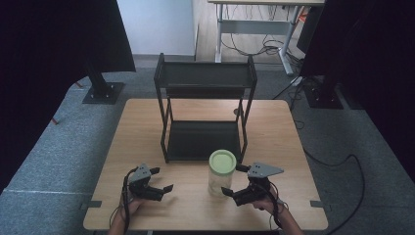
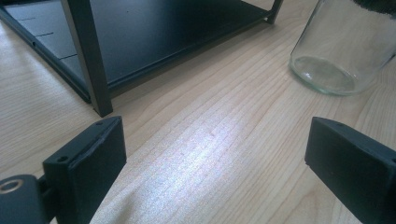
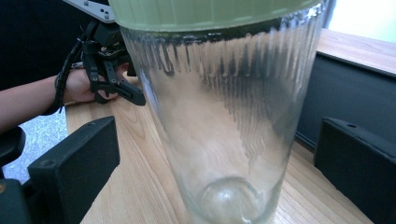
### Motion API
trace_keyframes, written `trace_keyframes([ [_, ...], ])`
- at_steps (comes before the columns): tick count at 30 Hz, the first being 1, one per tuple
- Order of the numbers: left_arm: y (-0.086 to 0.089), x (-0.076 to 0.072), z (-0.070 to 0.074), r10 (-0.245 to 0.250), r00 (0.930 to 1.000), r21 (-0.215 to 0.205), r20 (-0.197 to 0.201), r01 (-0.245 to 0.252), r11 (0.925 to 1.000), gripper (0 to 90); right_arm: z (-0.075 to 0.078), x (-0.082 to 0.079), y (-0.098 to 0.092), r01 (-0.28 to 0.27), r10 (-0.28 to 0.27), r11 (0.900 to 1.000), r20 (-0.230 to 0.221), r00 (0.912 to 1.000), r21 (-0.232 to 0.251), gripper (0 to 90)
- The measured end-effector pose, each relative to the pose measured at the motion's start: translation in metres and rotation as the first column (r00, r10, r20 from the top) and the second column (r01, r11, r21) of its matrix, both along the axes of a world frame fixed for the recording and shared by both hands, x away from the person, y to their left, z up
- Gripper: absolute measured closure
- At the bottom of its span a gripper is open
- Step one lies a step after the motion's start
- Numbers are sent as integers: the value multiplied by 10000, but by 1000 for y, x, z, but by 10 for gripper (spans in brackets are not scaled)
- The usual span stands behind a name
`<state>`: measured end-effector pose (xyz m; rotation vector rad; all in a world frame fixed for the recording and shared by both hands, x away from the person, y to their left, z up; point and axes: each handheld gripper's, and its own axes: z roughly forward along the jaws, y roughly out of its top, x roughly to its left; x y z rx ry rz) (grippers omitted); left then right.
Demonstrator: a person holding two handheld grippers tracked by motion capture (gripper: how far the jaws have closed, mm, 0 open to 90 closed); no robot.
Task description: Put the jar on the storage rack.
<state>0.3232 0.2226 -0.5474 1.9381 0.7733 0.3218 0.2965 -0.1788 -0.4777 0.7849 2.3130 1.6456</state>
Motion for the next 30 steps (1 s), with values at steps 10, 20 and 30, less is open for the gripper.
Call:
trace_keyframes([
  [10,0,0,0,-18,10000,29,-1,18,10000,53,-2,5,6,-56,55,10000,-93,9999,-62,1],
  [20,-1,0,0,-13,10000,57,-10,13,10000,53,-2,12,12,9,-9,10000,-87,10000,-49,1],
  [30,0,0,0,-27,10000,45,-29,27,10000,53,-1,19,24,50,-50,10000,5,10000,-15,2],
])
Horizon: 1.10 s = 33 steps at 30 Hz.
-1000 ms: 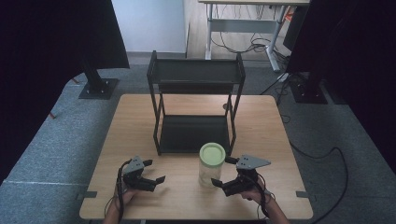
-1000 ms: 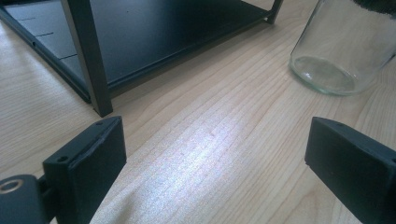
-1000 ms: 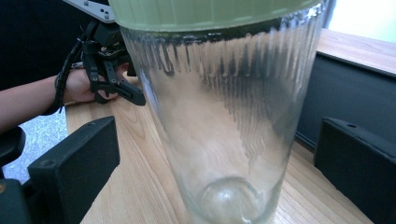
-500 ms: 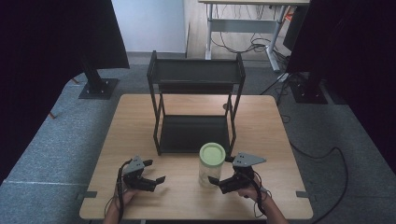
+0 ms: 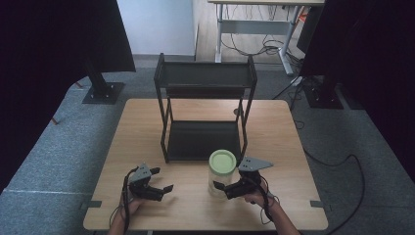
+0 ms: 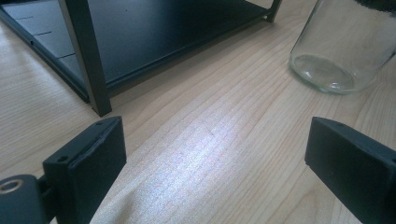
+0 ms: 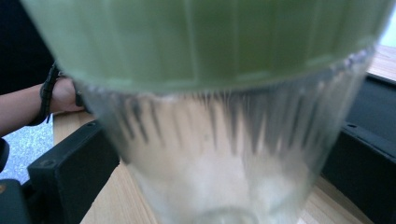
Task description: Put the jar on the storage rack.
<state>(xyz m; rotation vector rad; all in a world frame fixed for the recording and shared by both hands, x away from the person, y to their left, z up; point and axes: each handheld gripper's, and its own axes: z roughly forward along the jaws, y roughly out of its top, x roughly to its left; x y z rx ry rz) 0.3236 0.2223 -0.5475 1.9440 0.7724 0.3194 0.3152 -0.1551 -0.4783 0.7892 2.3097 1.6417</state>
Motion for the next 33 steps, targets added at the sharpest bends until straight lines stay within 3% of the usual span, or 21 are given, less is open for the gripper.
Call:
trace_keyframes([
  [12,0,0,0,8,10000,24,-1,-8,10000,53,-6,2,15,506,-498,9985,427,9978,-186,48],
  [21,0,0,0,11,10000,43,-1,-11,10000,53,-8,-1,16,683,-672,9976,773,9947,-113,92],
  [33,0,0,0,12,10000,25,-12,-12,10000,53,-7,-4,17,807,-789,9966,902,9928,-169,95],
])
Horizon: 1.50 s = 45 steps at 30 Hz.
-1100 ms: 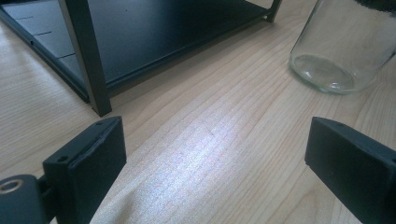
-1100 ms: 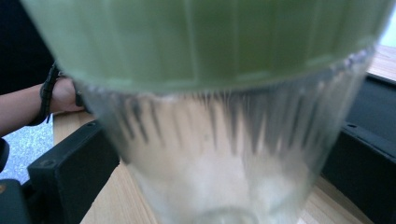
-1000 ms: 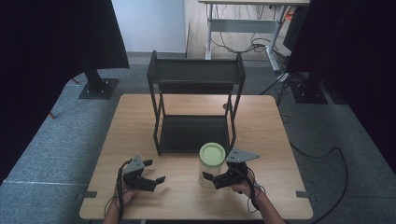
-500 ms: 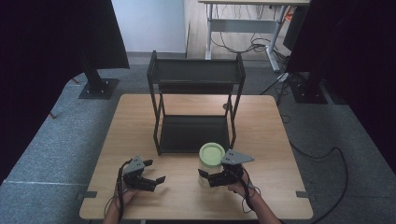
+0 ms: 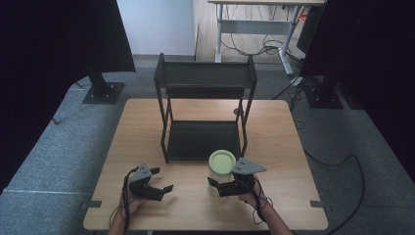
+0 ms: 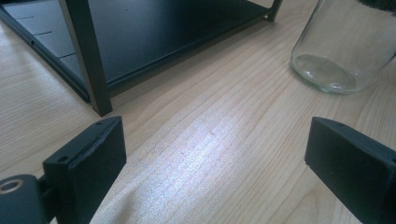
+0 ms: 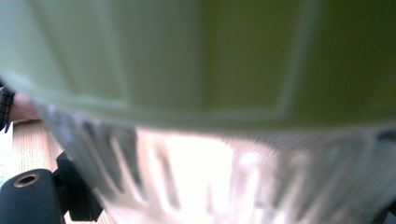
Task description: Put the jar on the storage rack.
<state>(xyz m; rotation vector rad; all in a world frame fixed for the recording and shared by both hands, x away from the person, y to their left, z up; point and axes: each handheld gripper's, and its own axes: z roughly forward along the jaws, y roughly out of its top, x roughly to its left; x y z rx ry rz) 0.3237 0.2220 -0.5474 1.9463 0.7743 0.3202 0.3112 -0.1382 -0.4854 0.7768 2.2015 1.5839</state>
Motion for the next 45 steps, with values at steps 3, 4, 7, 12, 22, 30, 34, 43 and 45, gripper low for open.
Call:
trace_keyframes([
  [3,0,0,0,2,10000,4,-2,-2,10000,53,1,-2,0,3,-3,10000,83,10000,-39,94],
  [4,0,0,0,2,10000,5,-3,-2,10000,53,1,-4,1,-13,14,10000,170,9999,-79,94],
  [7,0,0,0,5,10000,10,-8,-5,10000,53,1,-7,1,-104,107,9999,213,9997,-125,95],
  [12,0,0,0,2,10000,10,-6,-2,10000,53,3,-10,1,-163,165,9999,356,9992,-58,97],
  [22,0,0,0,10,10000,-1,-16,-10,10000,54,16,-14,-3,-307,298,9994,522,9982,160,99],
  [30,0,0,0,3,10000,-4,-21,-3,10000,54,25,-12,-2,-432,414,9987,624,9972,267,100],
  [34,0,1,0,4,10000,9,-23,-4,10000,54,30,-11,-2,-502,479,9982,647,9968,337,100],
  [43,0,1,0,6,10000,-4,-28,-6,10000,54,40,-6,-2,-555,523,9976,745,9958,424,101],
  [45,0,1,0,4,10000,13,-33,-4,10000,54,42,-5,-2,-556,521,9974,750,9958,459,102],
])
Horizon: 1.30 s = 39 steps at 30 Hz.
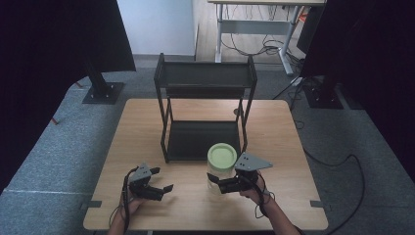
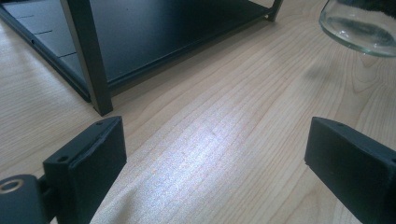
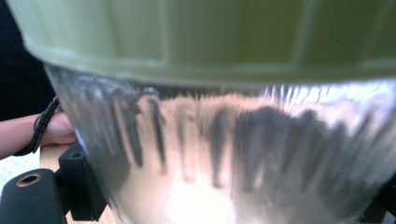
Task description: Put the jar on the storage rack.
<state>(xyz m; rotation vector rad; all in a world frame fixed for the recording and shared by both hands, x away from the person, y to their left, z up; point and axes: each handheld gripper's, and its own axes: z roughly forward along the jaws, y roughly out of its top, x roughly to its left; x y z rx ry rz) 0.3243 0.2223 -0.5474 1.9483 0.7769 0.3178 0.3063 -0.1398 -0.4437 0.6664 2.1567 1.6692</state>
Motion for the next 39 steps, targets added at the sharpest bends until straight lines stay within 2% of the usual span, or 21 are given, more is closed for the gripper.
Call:
trace_keyframes([
  [24,2,1,0,0,10000,-72,2,0,10000,54,15,16,7,-102,102,9999,103,9999,-14,103],
  [39,3,2,0,-25,10000,-70,14,25,10000,54,21,32,13,-114,113,9999,130,9999,86,104],
])
